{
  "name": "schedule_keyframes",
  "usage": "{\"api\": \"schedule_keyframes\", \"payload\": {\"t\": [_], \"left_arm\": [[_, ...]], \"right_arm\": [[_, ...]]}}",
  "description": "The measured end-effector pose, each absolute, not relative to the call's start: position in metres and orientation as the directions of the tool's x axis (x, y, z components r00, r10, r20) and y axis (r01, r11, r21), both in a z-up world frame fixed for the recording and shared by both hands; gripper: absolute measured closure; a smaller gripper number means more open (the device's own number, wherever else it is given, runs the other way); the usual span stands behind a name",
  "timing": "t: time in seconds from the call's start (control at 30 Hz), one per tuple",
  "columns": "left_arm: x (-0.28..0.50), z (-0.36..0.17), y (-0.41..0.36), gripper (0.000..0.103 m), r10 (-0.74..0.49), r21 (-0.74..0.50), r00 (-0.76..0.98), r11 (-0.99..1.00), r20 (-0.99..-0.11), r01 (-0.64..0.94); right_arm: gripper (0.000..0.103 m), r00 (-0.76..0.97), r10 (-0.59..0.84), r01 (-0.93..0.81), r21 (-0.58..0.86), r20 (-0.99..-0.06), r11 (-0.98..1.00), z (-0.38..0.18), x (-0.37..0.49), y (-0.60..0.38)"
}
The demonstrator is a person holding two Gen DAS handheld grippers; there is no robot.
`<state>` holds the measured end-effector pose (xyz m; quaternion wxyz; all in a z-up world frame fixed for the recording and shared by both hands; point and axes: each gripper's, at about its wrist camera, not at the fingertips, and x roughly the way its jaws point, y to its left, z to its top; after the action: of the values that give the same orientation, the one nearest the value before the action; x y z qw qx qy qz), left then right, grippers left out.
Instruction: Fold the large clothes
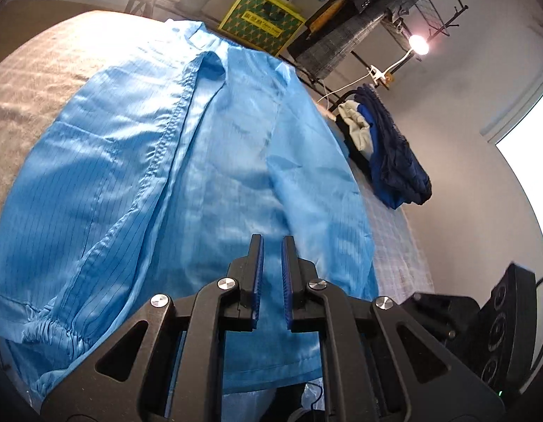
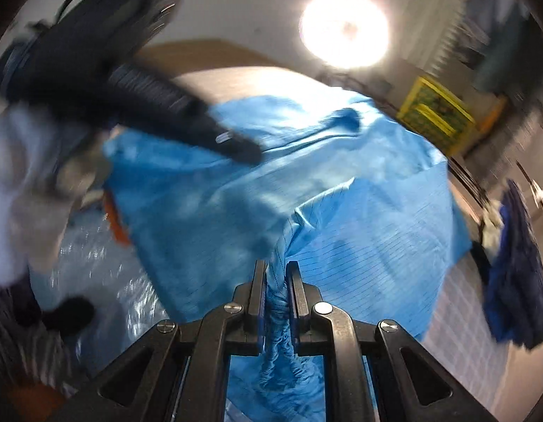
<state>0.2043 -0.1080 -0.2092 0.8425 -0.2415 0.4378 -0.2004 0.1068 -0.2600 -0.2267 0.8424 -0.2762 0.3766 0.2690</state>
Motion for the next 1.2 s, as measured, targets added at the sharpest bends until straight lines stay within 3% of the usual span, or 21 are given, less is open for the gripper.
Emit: {"api": "schedule_keyframes", "payload": {"t": [0.13,0.2,0.33,0.4,0.6,0.7,0.8,0.93,1.03,1.2], "left_arm": [[0.209,-0.22,-0.104,0.069,-0.555,-0.597,0.518,0.796,-0.651,0.102],[0.21,-0.225,-0.108,0.069,-0.555,-0.59,0.503,0.8,-0.663,0.105],[0.207,-0.231,-0.114,0.069,-0.562,-0.588,0.479,0.801,-0.674,0.112],[0.204,-0.232,-0.115,0.069,-0.567,-0.589,0.471,0.8,-0.676,0.116],[0.186,-0.222,-0.12,0.069,-0.564,-0.565,0.468,0.81,-0.681,0.155],[0.169,-0.223,-0.119,0.069,-0.561,-0.576,0.471,0.807,-0.681,0.129],[0.132,-0.222,-0.122,0.069,-0.525,-0.56,0.52,0.822,-0.674,0.104],[0.101,-0.225,-0.134,0.069,-0.542,-0.587,0.522,0.804,-0.658,0.094],[0.106,-0.228,-0.138,0.061,-0.559,-0.623,0.518,0.78,-0.648,0.063],[0.132,-0.228,-0.138,0.06,-0.579,-0.677,0.516,0.736,-0.631,-0.002]], "right_arm": [[0.093,0.516,0.294,-0.711,-0.21,-0.805,0.672,-0.235,0.106,-0.263],[0.072,0.488,0.294,-0.716,-0.184,-0.822,0.673,-0.238,0.108,-0.267],[0.065,0.426,0.371,-0.719,-0.06,-0.825,0.692,-0.229,0.109,-0.293],[0.048,0.409,0.437,-0.695,0.037,-0.801,0.718,-0.218,0.114,-0.316],[0.047,0.455,0.559,-0.546,0.279,-0.693,0.79,-0.196,0.132,-0.396],[0.048,0.464,0.535,-0.432,0.348,-0.706,0.832,-0.205,0.144,-0.424],[0.057,0.419,0.496,-0.338,0.376,-0.76,0.863,-0.23,0.154,-0.433],[0.057,0.374,0.494,-0.281,0.411,-0.785,0.867,-0.251,0.16,-0.434],[0.057,0.347,0.53,-0.241,0.472,-0.774,0.848,-0.26,0.166,-0.437],[0.057,0.336,0.542,-0.201,0.504,-0.77,0.84,-0.268,0.169,-0.434]]}}
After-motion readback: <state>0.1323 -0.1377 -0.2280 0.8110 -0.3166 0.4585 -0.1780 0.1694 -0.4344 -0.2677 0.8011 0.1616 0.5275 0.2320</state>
